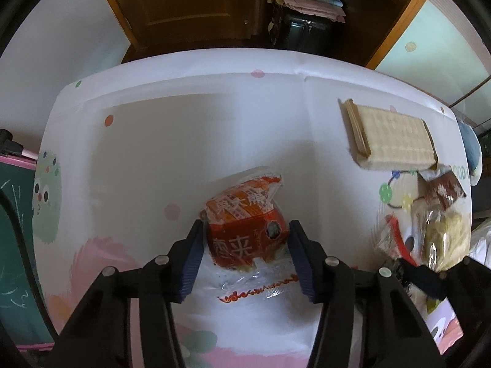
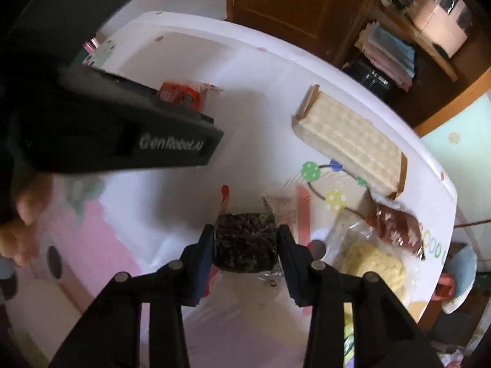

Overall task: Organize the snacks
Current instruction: 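Grasp the red snack packet with the left gripper while the right grasps the black red-strip pack, then carry both packs over the tray and open both grippers to drop them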

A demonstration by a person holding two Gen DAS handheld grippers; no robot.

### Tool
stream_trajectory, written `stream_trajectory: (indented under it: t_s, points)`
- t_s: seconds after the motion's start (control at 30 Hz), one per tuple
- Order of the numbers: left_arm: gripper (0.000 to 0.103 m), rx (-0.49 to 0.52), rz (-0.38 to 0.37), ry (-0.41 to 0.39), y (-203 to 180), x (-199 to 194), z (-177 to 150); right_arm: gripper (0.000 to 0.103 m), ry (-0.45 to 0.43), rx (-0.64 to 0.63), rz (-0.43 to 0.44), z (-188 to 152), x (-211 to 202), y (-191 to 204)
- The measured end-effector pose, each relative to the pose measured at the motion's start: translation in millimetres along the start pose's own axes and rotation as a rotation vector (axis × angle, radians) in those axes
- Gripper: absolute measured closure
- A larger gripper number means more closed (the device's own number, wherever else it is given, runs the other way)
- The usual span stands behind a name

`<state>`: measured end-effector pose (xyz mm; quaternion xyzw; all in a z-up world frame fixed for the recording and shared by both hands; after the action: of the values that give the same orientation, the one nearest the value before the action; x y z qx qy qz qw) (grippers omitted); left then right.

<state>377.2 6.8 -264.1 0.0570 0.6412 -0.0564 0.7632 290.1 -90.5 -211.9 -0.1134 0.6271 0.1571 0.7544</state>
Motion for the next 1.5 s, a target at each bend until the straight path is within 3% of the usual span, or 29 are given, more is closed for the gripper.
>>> stream_trajectory:
  t_s: [0.23, 0.47, 0.7, 0.97, 1.23, 1.5]
  points:
    - [0.051, 0.039, 0.02, -0.058, 3, -45, -21, 0.062, -0.035, 0.055, 0.022, -11, -26, -9]
    - [0.051, 0.104, 0.028, -0.148, 7, -128, -53, 0.062, -0.15, 0.098, 0.054, -27, -96, -11]
    - [0.051, 0.146, 0.023, -0.251, 1, -226, -104, 0.062, -0.281, 0.128, 0.09, -62, -181, -1]
    - [0.051, 0.208, 0.012, -0.343, -18, -301, -172, 0.062, -0.375, 0.152, 0.122, -121, -253, 19]
    - [0.051, 0.231, 0.001, -0.363, -45, -322, -239, 0.062, -0.391, 0.173, 0.141, -188, -277, 36]
    - [0.05, 0.229, -0.015, -0.325, -73, -305, -293, 0.062, -0.369, 0.252, 0.13, -237, -272, 40]
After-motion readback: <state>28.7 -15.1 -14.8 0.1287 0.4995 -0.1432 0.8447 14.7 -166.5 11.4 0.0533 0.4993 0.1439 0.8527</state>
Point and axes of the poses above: each gripper's, at about its wrist camera, not at the fingertips, and x roughly the way its jaws point, y to its left, z to its top, the point moved 1 cm from there along x, roughly the way its jaws point, and after that the axes turned 9 degrees about x, right-handed, at the moved point
